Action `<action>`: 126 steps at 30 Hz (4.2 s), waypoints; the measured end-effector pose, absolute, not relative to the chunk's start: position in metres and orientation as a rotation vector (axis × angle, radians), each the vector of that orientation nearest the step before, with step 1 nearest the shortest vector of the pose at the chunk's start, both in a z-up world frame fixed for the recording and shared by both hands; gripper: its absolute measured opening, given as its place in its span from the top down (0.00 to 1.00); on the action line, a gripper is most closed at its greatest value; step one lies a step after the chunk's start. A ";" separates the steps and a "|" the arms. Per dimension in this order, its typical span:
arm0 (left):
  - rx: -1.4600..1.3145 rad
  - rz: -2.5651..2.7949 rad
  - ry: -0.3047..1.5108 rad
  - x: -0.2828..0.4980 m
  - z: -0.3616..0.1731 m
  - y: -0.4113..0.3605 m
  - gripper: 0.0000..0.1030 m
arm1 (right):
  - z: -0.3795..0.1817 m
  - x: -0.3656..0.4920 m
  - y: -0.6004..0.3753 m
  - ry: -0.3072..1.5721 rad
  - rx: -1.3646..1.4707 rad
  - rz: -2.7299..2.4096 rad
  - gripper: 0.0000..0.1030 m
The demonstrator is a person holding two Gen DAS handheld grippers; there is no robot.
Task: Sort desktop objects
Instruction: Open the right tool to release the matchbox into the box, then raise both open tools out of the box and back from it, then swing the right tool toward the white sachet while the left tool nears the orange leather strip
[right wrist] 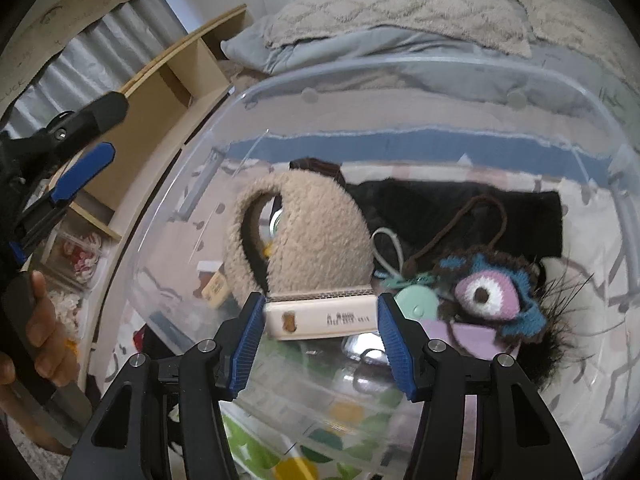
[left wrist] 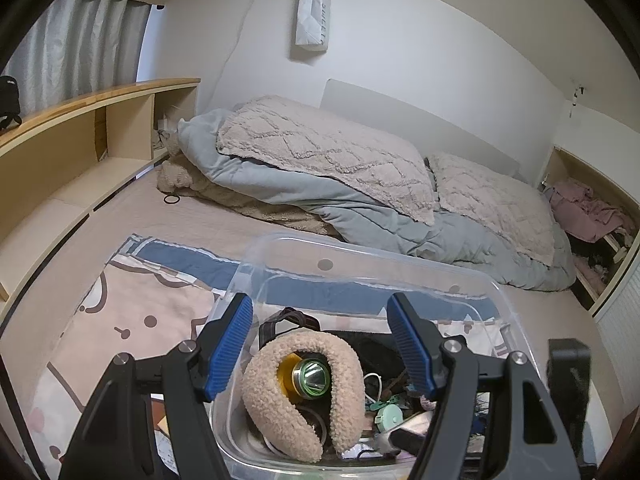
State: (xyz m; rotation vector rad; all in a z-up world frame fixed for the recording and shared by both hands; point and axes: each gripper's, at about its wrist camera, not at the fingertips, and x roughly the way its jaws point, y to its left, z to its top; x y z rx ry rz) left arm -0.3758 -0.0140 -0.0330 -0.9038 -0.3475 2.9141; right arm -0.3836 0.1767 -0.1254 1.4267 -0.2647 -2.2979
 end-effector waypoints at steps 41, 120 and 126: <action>-0.879 2.990 -0.158 -0.324 0.000 -0.006 0.03 | -0.059 -0.329 0.207 -0.374 1.054 -2.542 0.00; -0.692 3.073 0.055 -0.127 -0.007 -0.051 0.03 | -0.065 -0.127 0.237 0.002 0.566 -2.764 0.00; -0.650 3.077 0.029 -0.126 -0.014 -0.062 0.03 | -0.092 -0.118 0.239 -0.010 0.511 -2.763 0.00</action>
